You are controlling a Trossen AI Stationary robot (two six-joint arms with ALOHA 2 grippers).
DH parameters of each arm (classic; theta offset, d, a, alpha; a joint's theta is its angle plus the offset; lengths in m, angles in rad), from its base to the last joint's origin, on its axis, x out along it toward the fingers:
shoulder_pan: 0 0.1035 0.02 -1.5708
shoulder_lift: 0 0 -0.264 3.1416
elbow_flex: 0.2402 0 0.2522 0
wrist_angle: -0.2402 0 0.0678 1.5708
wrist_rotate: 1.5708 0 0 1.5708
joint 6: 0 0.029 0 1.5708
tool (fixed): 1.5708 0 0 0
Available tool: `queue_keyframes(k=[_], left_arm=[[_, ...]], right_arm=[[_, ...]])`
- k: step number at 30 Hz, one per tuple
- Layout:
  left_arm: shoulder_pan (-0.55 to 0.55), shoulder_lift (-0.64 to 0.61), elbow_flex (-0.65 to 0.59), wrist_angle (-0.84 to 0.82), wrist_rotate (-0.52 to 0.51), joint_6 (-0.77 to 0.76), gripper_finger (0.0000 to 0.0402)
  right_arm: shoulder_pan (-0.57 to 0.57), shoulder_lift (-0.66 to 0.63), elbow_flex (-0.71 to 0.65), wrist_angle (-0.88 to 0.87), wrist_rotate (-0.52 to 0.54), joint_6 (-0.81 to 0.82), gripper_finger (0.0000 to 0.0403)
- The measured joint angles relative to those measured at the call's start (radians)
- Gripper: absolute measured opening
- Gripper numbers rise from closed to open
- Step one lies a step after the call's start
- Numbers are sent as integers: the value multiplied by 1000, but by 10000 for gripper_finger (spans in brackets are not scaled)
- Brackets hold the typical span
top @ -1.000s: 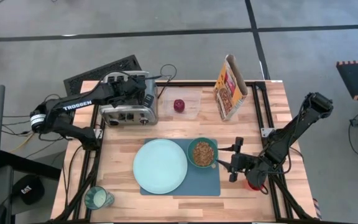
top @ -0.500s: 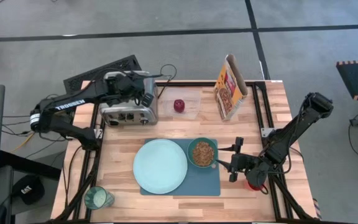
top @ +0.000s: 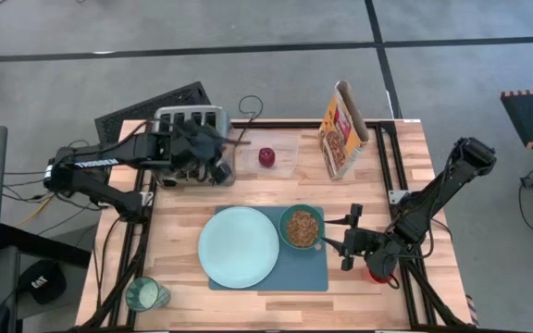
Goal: Arrange a breakfast setting
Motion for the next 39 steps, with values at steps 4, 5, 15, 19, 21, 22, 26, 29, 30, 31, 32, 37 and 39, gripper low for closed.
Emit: queue_keyframes(k=[4,5,15,19,21,22,26,29,30,31,32,37,39], left_arm=[[-90,3,0,1,-10,-9,16],[-112,4,0,1,-17,-9,16],[-326,23,0,48,-29,-20,16],[-409,49,-10,48,-44,-20,16],[-455,71,-11,28,-66,-29,16],[-473,85,-12,22,-85,-34,16],[-545,146,-11,33,-131,-45,16],[-588,194,-11,48,-143,-48,16],[-600,210,-11,50,-148,-48,16],[-607,225,-11,53,-152,-47,16],[-614,239,-11,55,-153,-46,16],[-636,312,-11,51,-153,-46,16],[-640,340,-11,48,-153,-46,16]], right_arm=[[-1,0,0,1,0,2,249],[-1,0,0,3,0,2,249],[0,0,0,54,-1,2,249],[0,20,0,96,-2,1,249],[0,38,0,115,-4,0,249],[0,49,0,129,-4,-1,249],[0,90,1,172,-9,-8,249],[2,122,0,189,-11,-10,249],[4,131,0,199,-11,-9,249],[8,138,0,208,-11,-10,249],[11,143,0,212,-12,-9,249],[36,168,0,247,-11,-9,249],[47,171,0,262,-11,-9,249]])
